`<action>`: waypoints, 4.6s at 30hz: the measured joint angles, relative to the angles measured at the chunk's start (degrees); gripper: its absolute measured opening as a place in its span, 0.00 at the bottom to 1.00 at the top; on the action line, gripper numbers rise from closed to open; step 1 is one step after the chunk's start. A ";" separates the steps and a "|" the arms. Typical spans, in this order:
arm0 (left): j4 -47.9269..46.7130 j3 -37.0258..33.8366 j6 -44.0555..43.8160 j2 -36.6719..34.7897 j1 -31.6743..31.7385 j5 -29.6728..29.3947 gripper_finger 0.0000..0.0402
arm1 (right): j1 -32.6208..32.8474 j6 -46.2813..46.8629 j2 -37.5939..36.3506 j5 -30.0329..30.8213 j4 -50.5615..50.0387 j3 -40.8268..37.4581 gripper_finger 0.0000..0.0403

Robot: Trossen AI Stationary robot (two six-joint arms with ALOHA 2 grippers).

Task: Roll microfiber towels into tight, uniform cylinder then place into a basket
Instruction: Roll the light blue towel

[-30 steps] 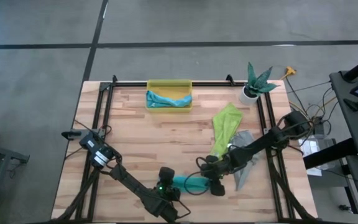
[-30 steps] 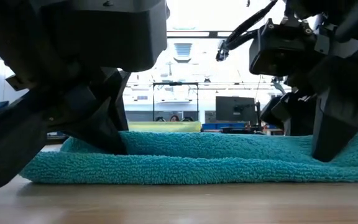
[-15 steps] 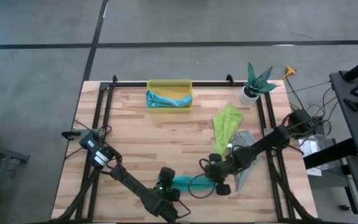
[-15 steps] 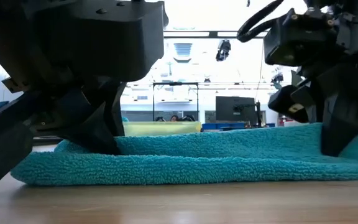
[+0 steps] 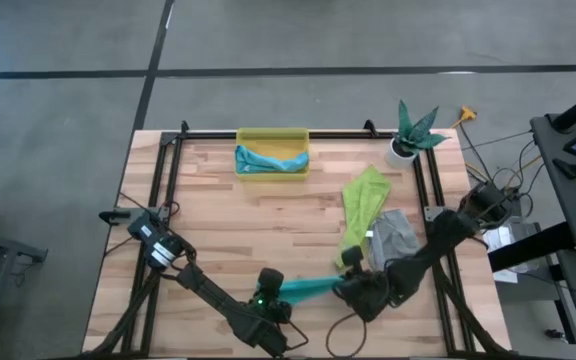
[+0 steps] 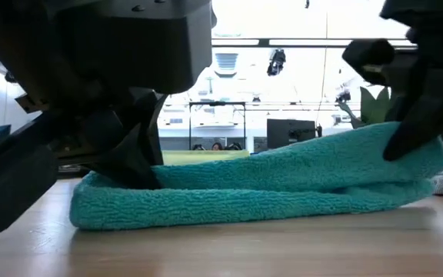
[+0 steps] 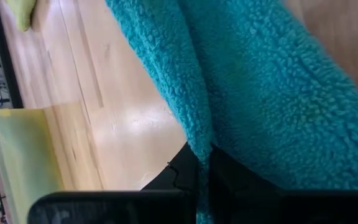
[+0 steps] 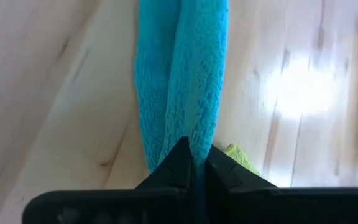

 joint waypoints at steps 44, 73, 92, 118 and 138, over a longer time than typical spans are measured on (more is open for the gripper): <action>25.05 -25.33 2.67 -27.39 6.58 19.97 0.62 | 4.02 1.45 12.37 8.02 -0.21 1.54 0.02; 71.44 -43.81 -24.92 -18.62 23.41 74.58 0.62 | 4.58 4.04 12.39 8.45 0.79 2.00 0.02; 67.77 -41.16 -23.43 -18.91 21.18 68.09 0.21 | 4.54 4.44 12.42 8.84 0.85 2.04 0.02; 33.81 -23.34 -9.53 -18.62 12.96 43.55 0.00 | 4.06 -0.32 2.52 14.02 -4.32 2.07 0.02; 31.54 -22.18 -10.60 -18.73 12.19 40.01 0.00 | -8.15 -15.40 7.96 3.13 0.60 0.15 0.02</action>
